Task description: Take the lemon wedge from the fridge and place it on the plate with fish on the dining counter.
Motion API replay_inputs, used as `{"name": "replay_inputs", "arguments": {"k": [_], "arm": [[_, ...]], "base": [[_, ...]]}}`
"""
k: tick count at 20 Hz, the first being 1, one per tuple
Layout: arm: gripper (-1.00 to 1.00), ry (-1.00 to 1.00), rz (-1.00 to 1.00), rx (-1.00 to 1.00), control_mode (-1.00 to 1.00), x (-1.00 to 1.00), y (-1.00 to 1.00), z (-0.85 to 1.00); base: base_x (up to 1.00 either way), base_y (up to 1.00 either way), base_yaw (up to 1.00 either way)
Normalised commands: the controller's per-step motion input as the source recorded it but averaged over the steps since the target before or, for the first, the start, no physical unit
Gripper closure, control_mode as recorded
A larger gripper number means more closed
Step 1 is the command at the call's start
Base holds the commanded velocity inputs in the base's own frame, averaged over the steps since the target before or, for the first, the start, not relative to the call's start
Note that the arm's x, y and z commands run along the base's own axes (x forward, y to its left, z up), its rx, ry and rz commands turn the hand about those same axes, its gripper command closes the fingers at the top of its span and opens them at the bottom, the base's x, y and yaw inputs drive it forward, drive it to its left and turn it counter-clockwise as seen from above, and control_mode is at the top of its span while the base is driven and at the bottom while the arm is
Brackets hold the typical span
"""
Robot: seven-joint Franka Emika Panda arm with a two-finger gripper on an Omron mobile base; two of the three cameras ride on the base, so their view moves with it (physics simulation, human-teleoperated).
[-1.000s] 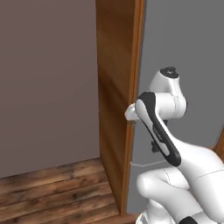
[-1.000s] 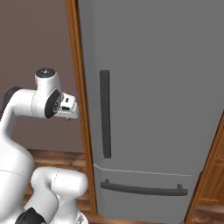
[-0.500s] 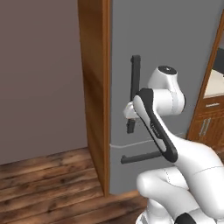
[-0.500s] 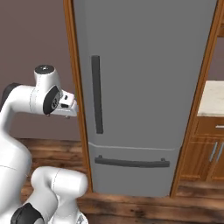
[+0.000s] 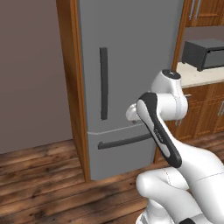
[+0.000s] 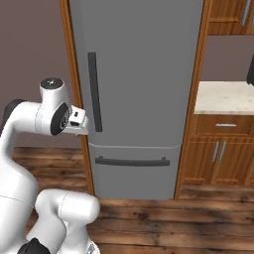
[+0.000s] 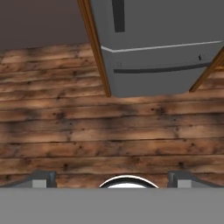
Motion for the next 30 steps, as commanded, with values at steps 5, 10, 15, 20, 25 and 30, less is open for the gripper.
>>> {"name": "replay_inputs", "arguments": {"k": [5,10,15,20,25,30], "arm": [[-1.0,0.0,0.0,0.0,1.0,0.0,0.0,0.0],[-1.0,0.0,0.0,0.0,1.0,0.0,0.0,0.0],[-1.0,0.0,0.0,0.0,1.0,0.0,0.0,0.0],[-1.0,0.0,0.0,0.0,1.0,0.0,0.0,0.0],[-1.0,0.0,0.0,0.0,1.0,0.0,0.0,0.0],[-1.0,0.0,0.0,0.0,-1.0,0.0,0.0,0.0]], "base": [[0.0,-0.01,0.0],[0.07,0.0,0.0],[0.08,0.0,0.05],[0.32,-0.02,0.06],[0.27,0.0,0.03],[0.0,0.0,0.0]]}}
